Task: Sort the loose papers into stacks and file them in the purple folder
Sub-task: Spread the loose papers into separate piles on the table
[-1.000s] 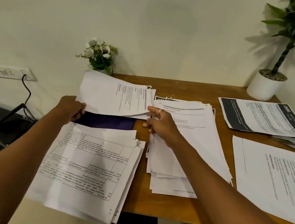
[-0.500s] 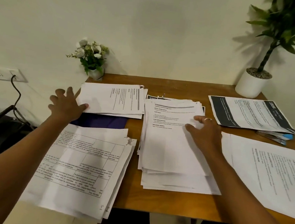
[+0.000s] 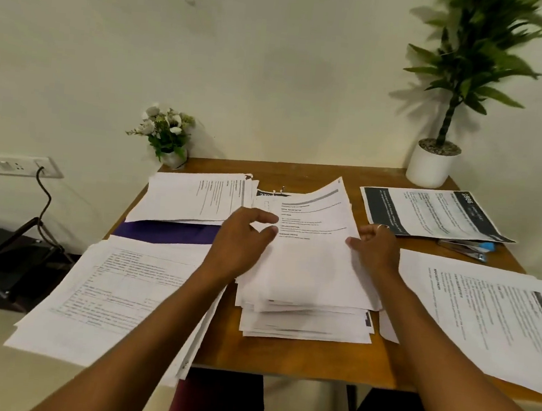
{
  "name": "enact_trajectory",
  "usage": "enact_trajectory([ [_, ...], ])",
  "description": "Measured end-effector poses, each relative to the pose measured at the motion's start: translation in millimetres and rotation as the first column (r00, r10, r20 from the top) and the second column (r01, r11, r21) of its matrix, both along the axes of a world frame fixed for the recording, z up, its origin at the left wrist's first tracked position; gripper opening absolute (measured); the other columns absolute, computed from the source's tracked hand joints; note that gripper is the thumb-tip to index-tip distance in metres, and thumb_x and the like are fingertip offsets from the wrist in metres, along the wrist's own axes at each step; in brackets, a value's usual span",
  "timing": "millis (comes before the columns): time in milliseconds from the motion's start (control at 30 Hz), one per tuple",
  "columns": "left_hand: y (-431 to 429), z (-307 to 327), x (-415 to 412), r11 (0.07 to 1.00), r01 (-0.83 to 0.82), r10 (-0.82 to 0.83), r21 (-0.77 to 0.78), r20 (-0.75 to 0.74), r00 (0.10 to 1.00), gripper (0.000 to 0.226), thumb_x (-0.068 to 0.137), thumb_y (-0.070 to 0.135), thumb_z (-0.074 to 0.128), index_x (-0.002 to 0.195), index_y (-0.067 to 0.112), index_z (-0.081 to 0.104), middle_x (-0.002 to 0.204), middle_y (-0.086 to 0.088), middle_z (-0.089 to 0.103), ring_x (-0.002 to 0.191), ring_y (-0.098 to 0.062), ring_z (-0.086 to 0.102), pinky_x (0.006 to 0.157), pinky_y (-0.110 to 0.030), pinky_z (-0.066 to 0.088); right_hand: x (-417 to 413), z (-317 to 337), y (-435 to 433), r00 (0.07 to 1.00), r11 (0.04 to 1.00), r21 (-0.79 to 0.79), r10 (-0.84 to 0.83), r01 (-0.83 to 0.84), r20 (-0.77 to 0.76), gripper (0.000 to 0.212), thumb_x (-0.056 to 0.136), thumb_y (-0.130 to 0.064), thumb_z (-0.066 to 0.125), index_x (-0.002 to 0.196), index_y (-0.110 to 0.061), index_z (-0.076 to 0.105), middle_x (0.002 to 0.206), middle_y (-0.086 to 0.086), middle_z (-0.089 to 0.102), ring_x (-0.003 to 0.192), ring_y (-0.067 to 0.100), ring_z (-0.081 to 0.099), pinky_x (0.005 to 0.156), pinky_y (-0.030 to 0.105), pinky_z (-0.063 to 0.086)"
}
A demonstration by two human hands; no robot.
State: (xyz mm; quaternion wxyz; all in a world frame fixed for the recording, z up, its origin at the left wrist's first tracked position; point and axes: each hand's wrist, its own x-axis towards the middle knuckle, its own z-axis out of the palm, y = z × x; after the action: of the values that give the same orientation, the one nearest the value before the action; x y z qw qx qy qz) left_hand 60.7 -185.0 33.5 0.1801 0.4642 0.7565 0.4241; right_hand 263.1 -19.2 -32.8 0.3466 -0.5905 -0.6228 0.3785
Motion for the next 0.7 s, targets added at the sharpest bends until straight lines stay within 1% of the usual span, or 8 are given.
enact_trajectory([
  [67,0,-7,2,0.999,-0.021,0.023,-0.032,0.045,0.999,0.011,0.096,0.032,0.068,0.106,0.034,0.07,0.121,0.016,0.062,0.109,-0.007,0.059,0.101,-0.037,0.052,6,5,0,0.999,1.0,-0.003,-0.01,0.01,-0.043,0.019,0.089,-0.023,0.078,0.099,-0.016,0.064,0.111,0.005,0.068,0.106,0.026,0.063,0.084,0.03,0.047],
  [167,0,-15,4,0.995,-0.046,0.051,-0.085,0.063,0.997,0.011,0.097,0.03,0.066,0.107,0.033,0.068,0.115,0.016,0.063,0.094,-0.001,0.057,0.095,-0.034,0.055,18,13,-2,0.996,1.0,-0.008,-0.015,0.015,-0.092,0.015,0.093,-0.024,0.074,0.101,-0.014,0.067,0.117,0.007,0.068,0.105,0.023,0.062,0.086,0.03,0.046],
  [233,1,-21,5,0.993,-0.052,0.059,-0.109,0.064,0.996,0.016,0.097,0.028,0.066,0.113,0.028,0.069,0.12,0.011,0.065,0.101,-0.005,0.06,0.091,-0.027,0.049,27,18,-4,0.992,1.0,0.014,-0.019,0.021,-0.123,0.014,0.095,-0.021,0.071,0.107,-0.015,0.067,0.125,0.006,0.066,0.109,0.021,0.059,0.091,0.031,0.047],
  [300,3,-28,9,0.99,-0.042,0.05,-0.137,0.055,0.997,0.021,0.096,0.026,0.068,0.117,0.022,0.07,0.125,0.006,0.066,0.11,-0.008,0.058,0.093,-0.025,0.043,33,20,-7,0.992,0.998,0.046,-0.025,0.031,-0.123,0.017,0.098,-0.018,0.067,0.113,-0.013,0.068,0.129,0.006,0.065,0.114,0.023,0.059,0.094,0.033,0.046],
  [400,4,-33,21,0.985,-0.018,0.025,-0.172,0.04,0.999,0.024,0.096,0.026,0.068,0.119,0.019,0.07,0.128,0.003,0.066,0.106,-0.006,0.055,0.091,-0.024,0.042,40,21,-8,0.996,0.996,0.089,-0.017,0.025,-0.083,0.012,0.1,-0.022,0.063,0.104,-0.012,0.068,0.115,0.007,0.068,0.107,0.023,0.061,0.089,0.031,0.046],
  [500,3,-34,33,0.986,-0.002,0.007,-0.167,0.031,0.999,0.027,0.097,0.027,0.067,0.122,0.019,0.069,0.127,0.004,0.065,0.104,-0.005,0.053,0.088,-0.022,0.04,50,26,-8,0.989,0.994,0.095,-0.031,0.045,-0.142,0.014,0.102,-0.022,0.058,0.105,-0.011,0.068,0.105,0.002,0.065,0.101,0.02,0.06,0.086,0.028,0.042],
  [600,2,-35,42,0.983,0.014,-0.002,-0.186,0.067,0.998,0.037,0.097,0.034,0.065,0.13,0.019,0.062,0.129,0.003,0.063,0.107,-0.008,0.054,0.093,-0.027,0.047,59,29,-9,0.976,0.997,0.069,-0.029,0.044,-0.217,0.016,0.103,-0.017,0.053,0.113,-0.013,0.066,0.109,-0.004,0.059,0.102,0.013,0.052,0.088,0.023,0.038],
  [700,1,-33,49,0.975,0.03,0.014,-0.221,0.195,0.981,0.054,0.095,0.051,0.063,0.139,0.022,0.053,0.129,0.003,0.061,0.111,-0.017,0.06,0.097,-0.036,0.052,63,25,-10,0.939,0.998,-0.064,-0.049,0.028,-0.342,0.015,0.102,-0.02,0.055,0.11,-0.025,0.066,0.112,-0.013,0.063,0.105,0.015,0.061,0.091,0.027,0.045],
])
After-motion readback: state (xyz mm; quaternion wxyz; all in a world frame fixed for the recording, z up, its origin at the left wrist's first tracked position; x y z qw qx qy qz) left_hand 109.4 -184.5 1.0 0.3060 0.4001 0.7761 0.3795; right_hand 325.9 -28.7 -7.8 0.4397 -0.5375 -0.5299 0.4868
